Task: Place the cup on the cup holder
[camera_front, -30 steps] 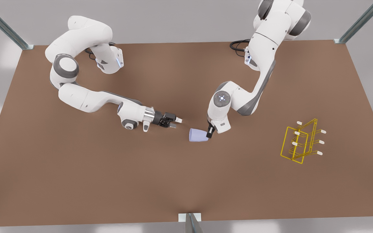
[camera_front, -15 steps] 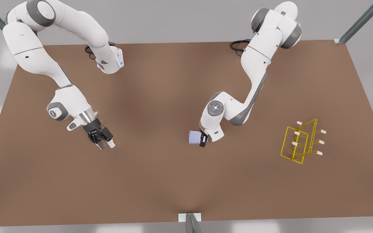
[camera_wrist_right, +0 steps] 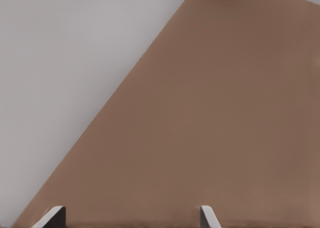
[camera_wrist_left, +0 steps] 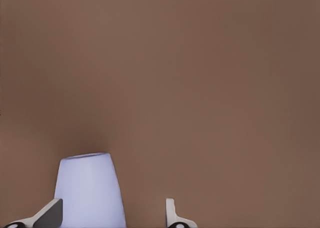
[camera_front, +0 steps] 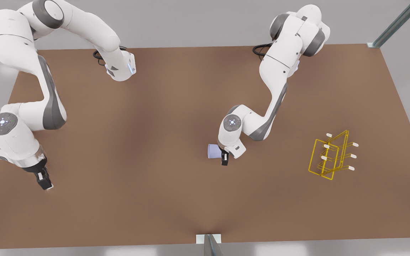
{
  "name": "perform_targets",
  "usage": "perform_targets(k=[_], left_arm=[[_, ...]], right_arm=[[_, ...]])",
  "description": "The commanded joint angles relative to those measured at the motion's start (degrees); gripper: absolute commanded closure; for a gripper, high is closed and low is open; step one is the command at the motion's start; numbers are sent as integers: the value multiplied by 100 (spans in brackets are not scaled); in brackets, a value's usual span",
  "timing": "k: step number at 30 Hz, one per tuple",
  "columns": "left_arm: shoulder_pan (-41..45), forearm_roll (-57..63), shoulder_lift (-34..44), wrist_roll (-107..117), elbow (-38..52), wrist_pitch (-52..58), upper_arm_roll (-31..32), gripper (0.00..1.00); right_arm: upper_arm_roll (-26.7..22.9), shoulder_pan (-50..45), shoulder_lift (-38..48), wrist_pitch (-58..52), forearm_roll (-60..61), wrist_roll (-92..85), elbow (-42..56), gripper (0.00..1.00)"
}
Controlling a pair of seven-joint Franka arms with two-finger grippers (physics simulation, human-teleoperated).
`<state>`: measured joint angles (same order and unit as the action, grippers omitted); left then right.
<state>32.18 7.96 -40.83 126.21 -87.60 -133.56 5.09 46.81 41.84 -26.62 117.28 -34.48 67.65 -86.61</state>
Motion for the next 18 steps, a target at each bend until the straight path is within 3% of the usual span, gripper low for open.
perform_targets(k=[1,2,3,5,6,10,18], left_arm=[[33,-23,-3,1336,-3,41,-8,0],[42,-31,-3,1415,-3,41,-8,0],[104,-40,-3,1433,-3,41,-8,0],[165,-40,-3,1450,-11,41,-8,0],[174,-40,-47,1450,-11,32,-8,0],[218,4,-161,1450,-3,-47,-8,0],[411,56,-91,1732,-266,14,-210,0]], right_arm=[[-1400,-1185,850,-2271,1926,-6281,74,0],[-2737,-2345,1360,-2306,2919,-6686,38,0],[-3740,-3305,1589,-2499,3306,-6906,47,0],[-3837,-3497,2029,-2719,3588,-7134,3,0],[-4321,-3885,1985,-2649,3588,-7143,-6,0],[-4259,-3920,1396,-2639,3562,-7082,434,0],[-4127,-3841,1176,-2534,3483,-7135,443,0]])
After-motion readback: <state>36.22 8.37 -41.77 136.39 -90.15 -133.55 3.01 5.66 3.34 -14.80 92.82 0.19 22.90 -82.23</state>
